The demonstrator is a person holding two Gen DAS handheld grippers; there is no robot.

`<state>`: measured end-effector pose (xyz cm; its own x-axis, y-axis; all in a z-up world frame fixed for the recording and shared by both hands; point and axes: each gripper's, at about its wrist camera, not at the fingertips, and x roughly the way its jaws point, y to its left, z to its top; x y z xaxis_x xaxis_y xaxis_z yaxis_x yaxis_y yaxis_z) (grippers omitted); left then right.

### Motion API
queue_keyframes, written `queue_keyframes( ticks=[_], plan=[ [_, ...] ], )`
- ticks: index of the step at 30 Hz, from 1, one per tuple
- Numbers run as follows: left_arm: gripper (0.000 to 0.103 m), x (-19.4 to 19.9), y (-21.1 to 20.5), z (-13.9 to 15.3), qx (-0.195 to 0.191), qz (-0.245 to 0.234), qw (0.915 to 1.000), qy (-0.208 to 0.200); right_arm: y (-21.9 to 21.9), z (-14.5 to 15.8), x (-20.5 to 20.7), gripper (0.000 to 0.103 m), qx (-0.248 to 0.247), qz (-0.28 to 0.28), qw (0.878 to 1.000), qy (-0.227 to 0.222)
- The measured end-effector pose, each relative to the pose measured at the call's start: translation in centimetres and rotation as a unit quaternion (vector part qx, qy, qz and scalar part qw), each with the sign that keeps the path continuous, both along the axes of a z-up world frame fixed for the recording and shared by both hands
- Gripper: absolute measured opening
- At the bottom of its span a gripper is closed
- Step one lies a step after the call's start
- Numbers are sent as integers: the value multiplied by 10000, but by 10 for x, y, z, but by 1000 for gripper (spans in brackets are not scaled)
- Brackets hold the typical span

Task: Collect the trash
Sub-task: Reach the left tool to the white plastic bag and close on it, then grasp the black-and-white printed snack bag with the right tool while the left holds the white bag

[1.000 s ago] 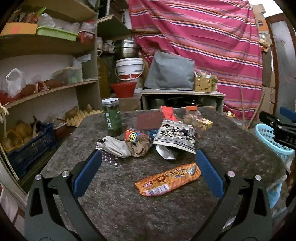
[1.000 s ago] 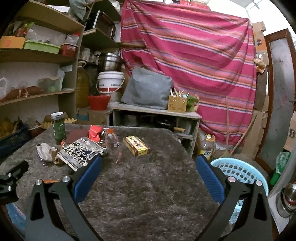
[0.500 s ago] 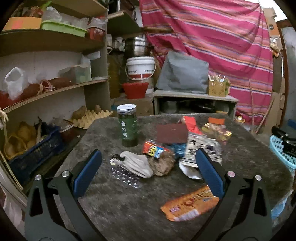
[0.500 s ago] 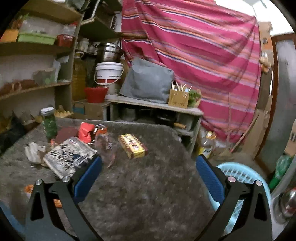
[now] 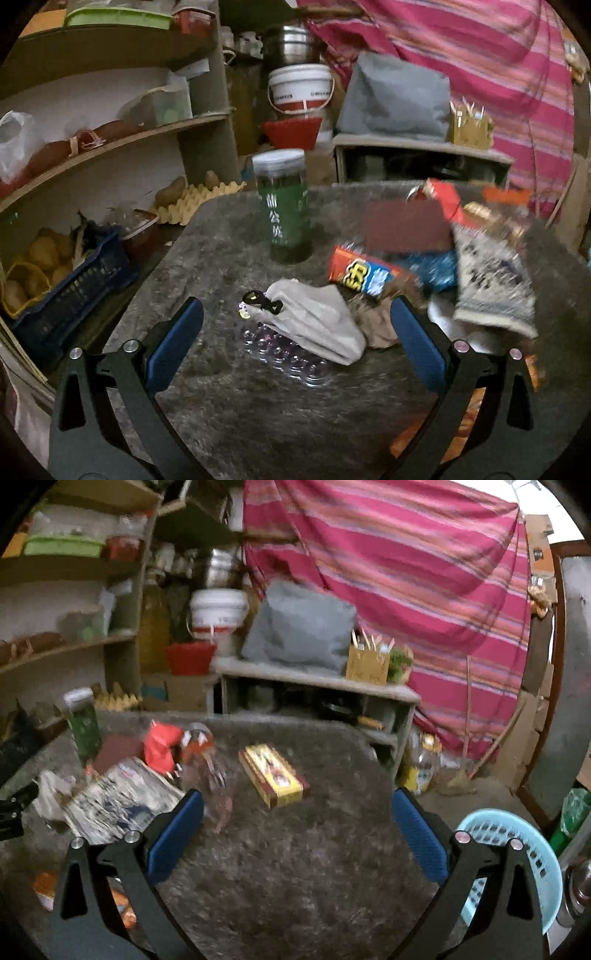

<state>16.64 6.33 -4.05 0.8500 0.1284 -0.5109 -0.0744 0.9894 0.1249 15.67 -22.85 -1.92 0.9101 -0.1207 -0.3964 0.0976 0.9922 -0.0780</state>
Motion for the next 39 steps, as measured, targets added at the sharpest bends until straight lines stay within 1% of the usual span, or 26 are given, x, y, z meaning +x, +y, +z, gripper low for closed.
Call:
queue_keyframes(
  ticks=[2,4,5,9,11,13,14,16,17,18,19,22,26,31,35,39],
  plan=[
    [95,6,3,-6,-76,-42,9999,77,-3,-7,8,99,99,51,9998,154],
    [87,11,9,-9,-255,-70,9995,189,-7,-9,11,99,256,124,9994,183],
    [85,14,14,-10,-383,-41,9989,254,-9,-10,12,99,313,131,9992,195],
    [75,24,28,-15,-855,32,9955,416,-9,-12,16,99,361,102,9991,215],
    [72,31,31,-19,-979,10,9937,546,-6,-13,18,99,352,122,9990,243],
    [61,41,29,-24,-945,-26,9927,743,-1,-16,20,99,298,156,9991,273],
    [59,43,28,-26,-906,-4,9927,796,1,-17,20,99,269,180,9991,291],
    [52,43,26,-25,-890,-25,9929,786,4,-18,20,99,249,217,9989,322],
    [51,41,26,-23,-856,-31,9937,729,6,-19,20,99,269,268,9987,328],
    [45,40,24,-22,-811,-39,9944,682,7,-19,19,99,277,287,9987,325],
    [31,39,23,-21,-757,-50,9950,647,9,-19,18,99,273,314,9986,318],
    [21,37,21,-19,-606,-75,9961,644,15,-18,16,99,213,366,9987,293],
    [14,29,22,-13,-432,-5,9978,503,21,-18,13,99,233,474,9981,301],
    [13,15,30,-1,-121,251,9995,179,29,-17,9,99,306,575,9972,359],
    [13,6,40,2,-219,310,9992,121,37,-14,5,99,356,694,9962,389],
    [13,0,48,5,-174,352,9992,30,50,-15,3,99,366,829,9945,517]
  ],
)
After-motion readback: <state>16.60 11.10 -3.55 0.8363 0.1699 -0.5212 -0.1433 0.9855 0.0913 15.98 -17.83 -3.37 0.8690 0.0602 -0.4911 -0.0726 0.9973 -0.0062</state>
